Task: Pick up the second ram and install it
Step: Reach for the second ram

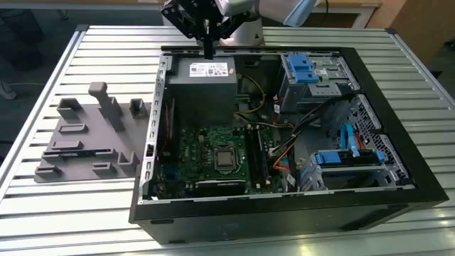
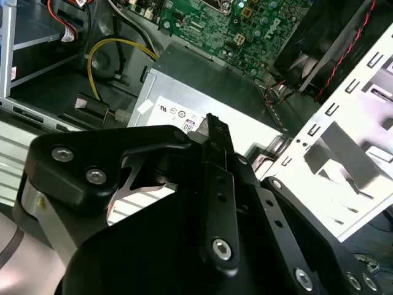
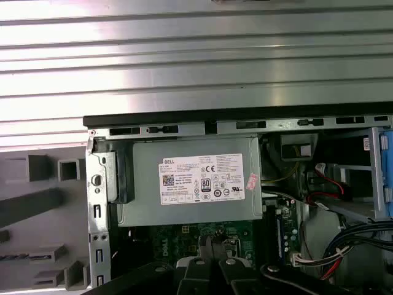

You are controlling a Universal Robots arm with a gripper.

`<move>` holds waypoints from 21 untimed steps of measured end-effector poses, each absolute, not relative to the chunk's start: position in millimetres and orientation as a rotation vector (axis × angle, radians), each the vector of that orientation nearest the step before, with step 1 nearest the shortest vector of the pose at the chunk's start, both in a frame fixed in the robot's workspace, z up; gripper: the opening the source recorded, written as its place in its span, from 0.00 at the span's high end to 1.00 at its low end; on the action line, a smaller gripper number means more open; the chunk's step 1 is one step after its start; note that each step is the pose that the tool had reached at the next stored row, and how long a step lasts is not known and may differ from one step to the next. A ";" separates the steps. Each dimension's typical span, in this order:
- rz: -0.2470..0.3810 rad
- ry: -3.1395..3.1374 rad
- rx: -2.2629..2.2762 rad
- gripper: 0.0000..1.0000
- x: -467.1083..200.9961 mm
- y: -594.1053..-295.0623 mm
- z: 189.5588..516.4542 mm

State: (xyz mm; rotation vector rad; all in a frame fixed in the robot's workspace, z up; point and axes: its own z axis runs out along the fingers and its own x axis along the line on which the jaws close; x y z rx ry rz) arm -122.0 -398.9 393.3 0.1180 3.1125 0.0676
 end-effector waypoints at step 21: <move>0.068 3.112 0.118 0.89 -134.9 -398.9 393.3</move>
